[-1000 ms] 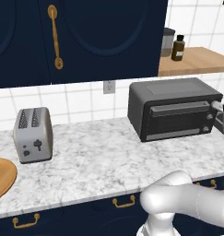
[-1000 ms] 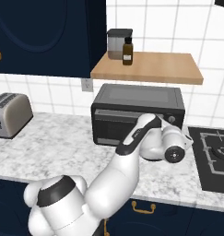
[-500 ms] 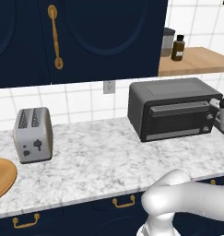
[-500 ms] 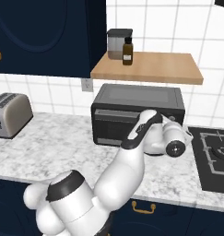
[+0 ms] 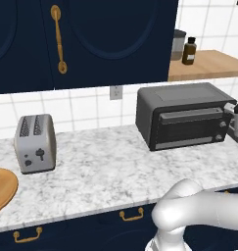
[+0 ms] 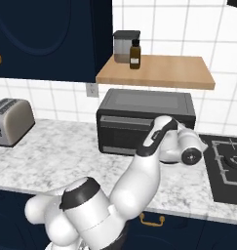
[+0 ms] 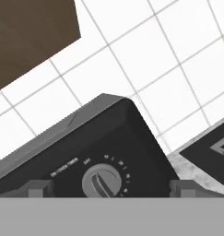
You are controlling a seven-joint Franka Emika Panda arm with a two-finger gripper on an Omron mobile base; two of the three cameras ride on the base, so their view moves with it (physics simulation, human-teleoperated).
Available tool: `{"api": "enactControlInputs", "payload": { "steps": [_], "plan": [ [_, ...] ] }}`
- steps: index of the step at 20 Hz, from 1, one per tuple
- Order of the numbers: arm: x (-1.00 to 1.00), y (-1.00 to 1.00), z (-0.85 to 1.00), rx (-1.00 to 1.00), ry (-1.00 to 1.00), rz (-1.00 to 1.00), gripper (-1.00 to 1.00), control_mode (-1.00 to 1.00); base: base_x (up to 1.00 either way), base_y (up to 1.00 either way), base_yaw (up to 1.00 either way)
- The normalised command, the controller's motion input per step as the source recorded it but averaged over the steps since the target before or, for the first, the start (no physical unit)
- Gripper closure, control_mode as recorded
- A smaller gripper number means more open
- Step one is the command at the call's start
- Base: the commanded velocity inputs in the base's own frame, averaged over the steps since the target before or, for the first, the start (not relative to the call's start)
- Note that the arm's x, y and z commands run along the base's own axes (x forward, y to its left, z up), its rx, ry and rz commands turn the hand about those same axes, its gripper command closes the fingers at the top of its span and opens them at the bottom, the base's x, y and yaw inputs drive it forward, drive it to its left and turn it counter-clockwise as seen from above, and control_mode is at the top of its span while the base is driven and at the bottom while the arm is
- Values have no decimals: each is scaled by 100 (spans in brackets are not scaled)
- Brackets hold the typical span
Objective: Pick up the kebab skewer and baguette bread, and place them inside the toaster oven. Close the toaster oven door and start by setting the timer.
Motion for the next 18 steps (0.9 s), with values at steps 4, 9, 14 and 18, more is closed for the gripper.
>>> {"api": "enactControlInputs", "payload": {
  "steps": [4,9,14,18],
  "plan": [
    [1,-1,-11,0,0,0,-100,-100,0,0,0],
    [5,1,-2,0,0,0,-100,-100,0,0,0],
    [9,8,-2,0,0,0,-100,-100,0,0,0],
    [6,11,-1,0,0,0,-100,-100,0,0,0]
  ]
}}
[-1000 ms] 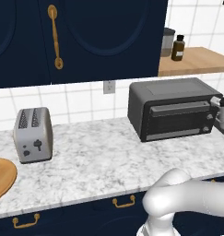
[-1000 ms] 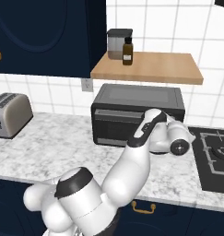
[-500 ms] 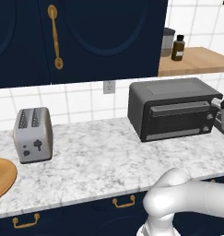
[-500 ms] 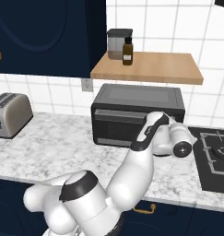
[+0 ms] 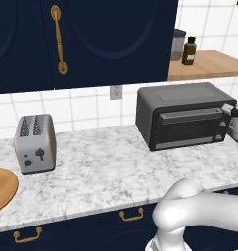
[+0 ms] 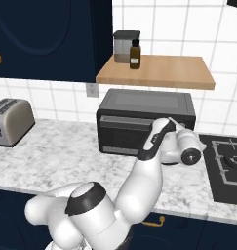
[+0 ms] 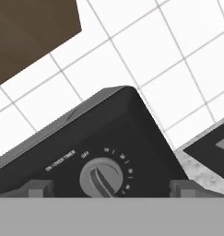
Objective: Pick up the kebab skewer and baguette bread, and place them inside the toaster oven. Close the toaster oven door and start by setting the timer.
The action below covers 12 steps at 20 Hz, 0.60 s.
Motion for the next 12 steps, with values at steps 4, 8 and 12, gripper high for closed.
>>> {"api": "enactControlInputs", "payload": {
  "steps": [4,8,12],
  "plan": [
    [10,1,0,0,0,0,-100,-100,0,0,0],
    [28,0,0,1,0,0,-100,-100,0,0,0],
    [8,0,0,0,0,0,-100,-100,0,0,0]
  ]
}}
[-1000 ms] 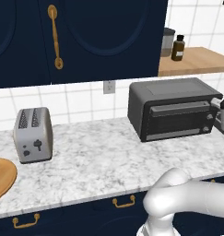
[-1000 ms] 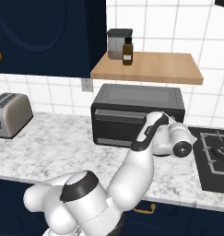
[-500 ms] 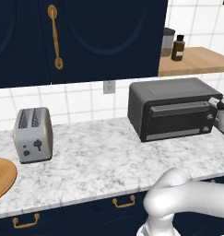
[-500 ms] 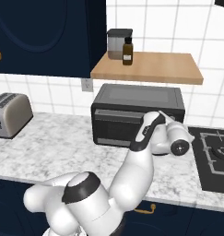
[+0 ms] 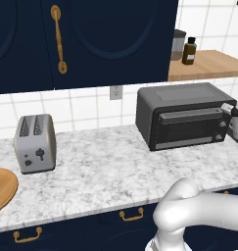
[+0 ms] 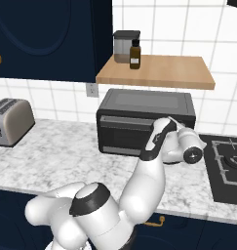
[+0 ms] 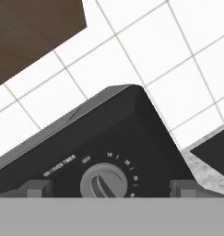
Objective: Pick up the kebab skewer and baguette bread, and place them inside the toaster oven. Close the toaster oven door and start by setting the timer.
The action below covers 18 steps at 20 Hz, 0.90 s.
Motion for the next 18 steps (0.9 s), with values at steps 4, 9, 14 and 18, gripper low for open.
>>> {"api": "enactControlInputs", "payload": {
  "steps": [4,9,14,18],
  "plan": [
    [0,0,0,0,0,0,-100,-100,0,0,0],
    [0,0,0,0,0,0,-100,-100,0,0,0],
    [0,0,0,0,0,0,-100,-100,0,0,0],
    [0,0,0,0,0,0,100,-100,0,0,0]
  ]
}}
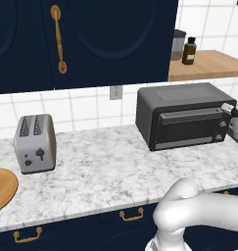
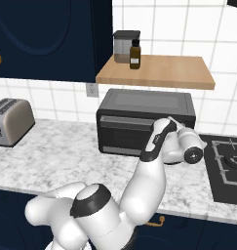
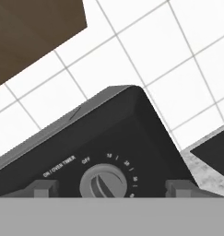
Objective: Pick up the kebab skewer and baguette bread, and place them inside the toaster oven. Close the toaster oven door and start by setting the timer.
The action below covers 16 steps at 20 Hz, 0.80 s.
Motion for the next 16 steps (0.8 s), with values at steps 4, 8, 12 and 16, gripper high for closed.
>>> {"api": "enactControlInputs", "payload": {
  "steps": [4,8,12,16],
  "plan": [
    [0,0,0,0,0,0,100,-100,0,0,0],
    [0,0,0,0,0,0,100,-100,0,0,0],
    [0,0,0,0,0,0,100,-100,0,0,0],
    [0,0,0,0,0,0,100,-100,0,0,0]
  ]
}}
